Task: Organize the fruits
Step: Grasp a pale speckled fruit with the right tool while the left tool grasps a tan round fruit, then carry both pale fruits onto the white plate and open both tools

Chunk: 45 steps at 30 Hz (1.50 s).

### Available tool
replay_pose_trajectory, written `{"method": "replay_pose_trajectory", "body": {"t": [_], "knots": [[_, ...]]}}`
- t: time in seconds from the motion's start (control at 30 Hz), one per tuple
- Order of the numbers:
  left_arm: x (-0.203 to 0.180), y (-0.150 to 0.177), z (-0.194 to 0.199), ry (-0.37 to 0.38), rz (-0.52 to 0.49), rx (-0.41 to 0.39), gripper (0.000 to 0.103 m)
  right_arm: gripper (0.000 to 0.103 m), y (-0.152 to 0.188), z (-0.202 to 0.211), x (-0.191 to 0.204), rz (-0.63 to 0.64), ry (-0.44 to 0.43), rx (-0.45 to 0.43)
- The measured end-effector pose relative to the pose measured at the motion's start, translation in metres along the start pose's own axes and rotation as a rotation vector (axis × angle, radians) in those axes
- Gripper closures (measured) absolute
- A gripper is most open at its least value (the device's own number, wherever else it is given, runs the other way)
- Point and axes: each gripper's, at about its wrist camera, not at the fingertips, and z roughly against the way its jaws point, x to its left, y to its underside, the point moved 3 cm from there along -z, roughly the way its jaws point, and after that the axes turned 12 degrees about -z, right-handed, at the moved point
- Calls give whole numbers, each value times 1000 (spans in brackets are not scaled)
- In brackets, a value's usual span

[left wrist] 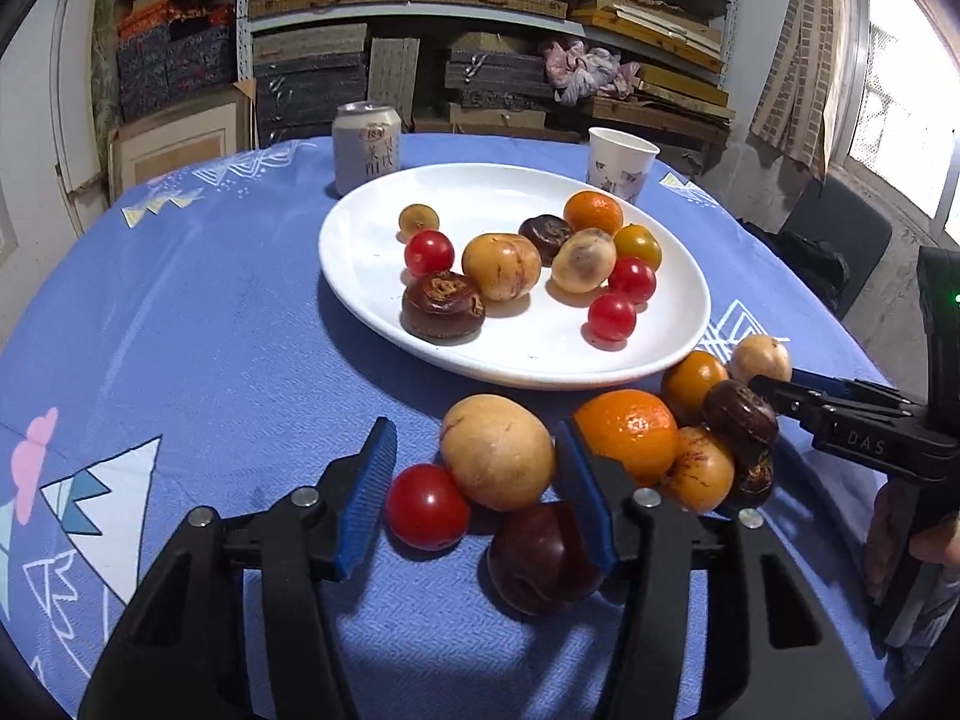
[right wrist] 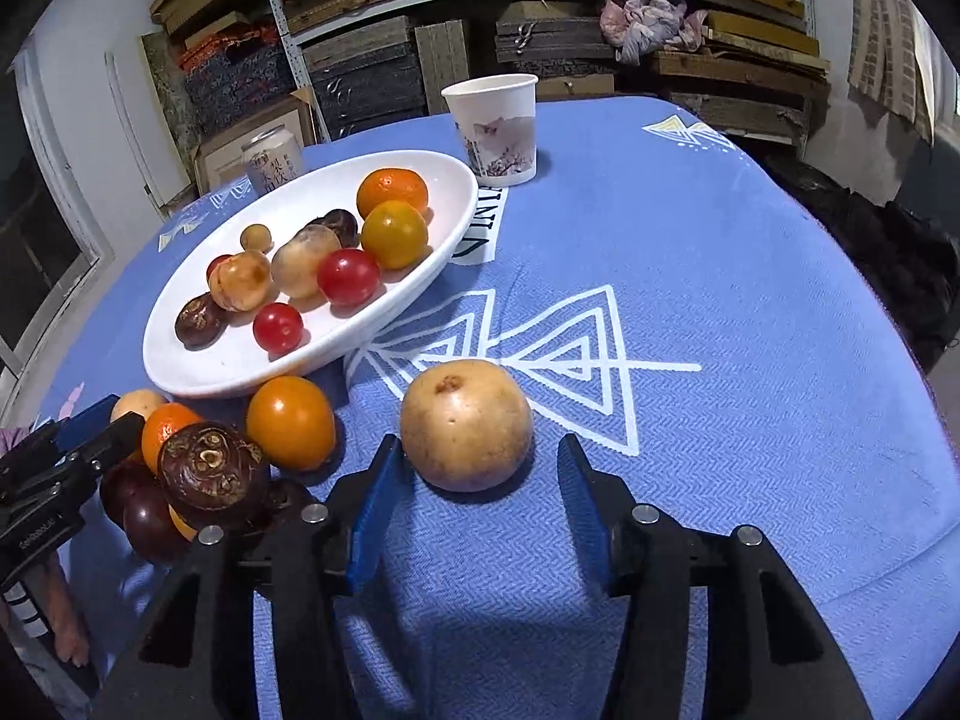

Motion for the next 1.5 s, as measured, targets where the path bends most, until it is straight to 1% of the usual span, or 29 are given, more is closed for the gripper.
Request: {"method": "replay_pose_trajectory", "body": {"t": [0.13, 0.23, 0.37, 0.43, 0.57, 0.63, 0.8, 0.83, 0.9, 1.0, 1.17, 1.2, 1.27, 1.33, 1.43, 1.5], "knots": [[-3, -4, -10, 13, -23, 18, 50, 47, 4, -2, 11, 61, 32, 5], [1, -4, -12, 32, -5, 20, 50, 47, 4, -2, 11, 64, 34, 8], [1, -7, -11, 55, -13, -1, 62, 49, 5, -2, 12, 75, 33, 7], [1, -7, -11, 57, -15, -4, 62, 51, 6, -1, 12, 72, 26, 7], [1, -4, -8, 61, -21, -5, 62, 62, 6, 1, 8, 54, 20, 3], [-1, -2, -5, 48, -31, -1, 62, 62, 6, 1, 7, 48, 17, 6], [-10, 2, 0, 3, -86, 8, 62, 57, 9, 0, 14, 88, 37, 11], [-10, 2, 0, 2, -89, 9, 62, 58, 9, 0, 13, 84, 33, 11], [-10, 3, 1, 5, -88, 12, 62, 63, 8, 1, 11, 75, 35, 9], [-10, 5, 5, 9, -100, 13, 62, 65, 8, 2, 9, 66, 29, 8], [-4, 8, 16, 69, -68, 6, 63, 65, 8, 2, 9, 62, 23, 9], [-4, 9, 17, 66, -69, 5, 63, 65, 7, 2, 9, 64, 25, 9], [-5, 10, 14, 26, -86, 2, 63, 65, 7, 2, 8, 63, 24, 8], [-7, 11, 12, 3, -100, 2, 63, 65, 7, 2, 8, 58, 20, 8], [-1, 9, 21, 20, -54, -20, 63, 66, 5, 6, 7, 38, -3, -1], [4, 4, 30, 2, -35, -54, 63, 67, 2, 13, 8, 39, -19, -30]]}}
